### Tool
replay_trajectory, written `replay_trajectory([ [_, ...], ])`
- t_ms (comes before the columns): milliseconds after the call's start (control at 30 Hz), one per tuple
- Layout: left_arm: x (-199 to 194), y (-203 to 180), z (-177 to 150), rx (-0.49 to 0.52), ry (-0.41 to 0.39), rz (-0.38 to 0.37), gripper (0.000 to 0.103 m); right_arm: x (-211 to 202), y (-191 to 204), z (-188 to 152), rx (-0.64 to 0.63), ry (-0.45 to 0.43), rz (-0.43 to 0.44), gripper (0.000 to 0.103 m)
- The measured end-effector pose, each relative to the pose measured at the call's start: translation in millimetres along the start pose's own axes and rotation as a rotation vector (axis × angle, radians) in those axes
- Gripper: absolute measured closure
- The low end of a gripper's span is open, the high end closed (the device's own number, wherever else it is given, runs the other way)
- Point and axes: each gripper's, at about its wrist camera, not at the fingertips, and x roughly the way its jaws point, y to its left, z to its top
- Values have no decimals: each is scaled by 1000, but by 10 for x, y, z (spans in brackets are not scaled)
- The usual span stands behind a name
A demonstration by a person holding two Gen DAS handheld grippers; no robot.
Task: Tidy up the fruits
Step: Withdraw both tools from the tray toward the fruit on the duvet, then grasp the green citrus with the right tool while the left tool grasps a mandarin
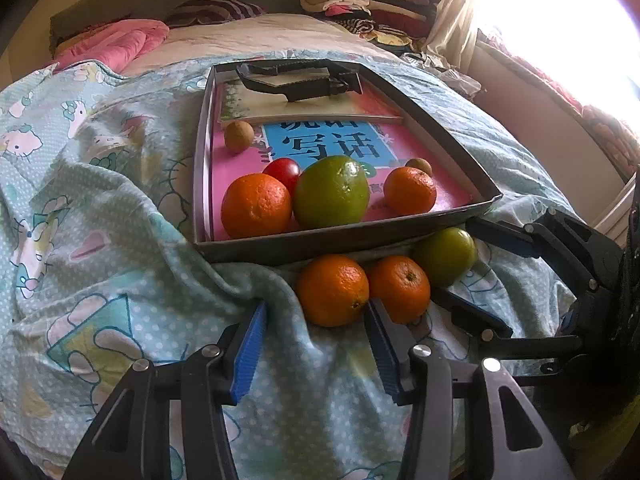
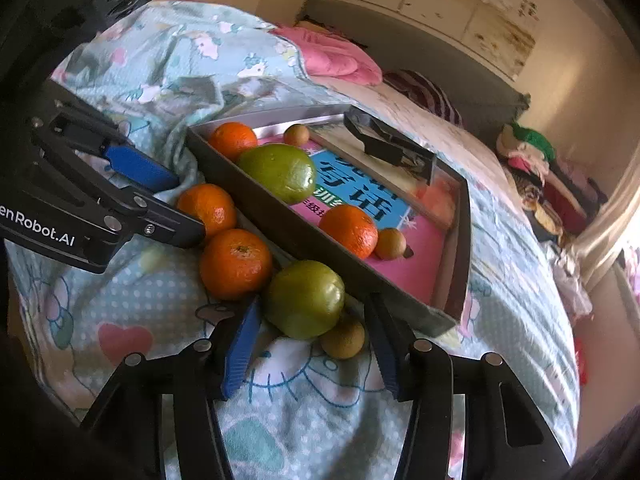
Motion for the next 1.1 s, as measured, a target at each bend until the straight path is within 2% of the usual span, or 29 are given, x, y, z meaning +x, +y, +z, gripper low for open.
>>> replay_trajectory([
  [267,56,10,26,-2,8,-11,53,96,46,32,-99,15,26,58],
  [500,91,37,51,-10,14,-34,53,136,37,36,-159,17,71,57],
  [567,86,42,52,-12,12,-49,62,122,15,36,-142,7,85,57],
  [733,55,75,42,-24,13,-62,65,37,-136,-8,3,-30,183,57],
  [800,25,102,29,-34,10,-68,65,-4,-146,-7,23,-43,212,57],
  [1100,28,100,38,-33,8,-66,63,115,-20,36,-23,-10,185,56],
])
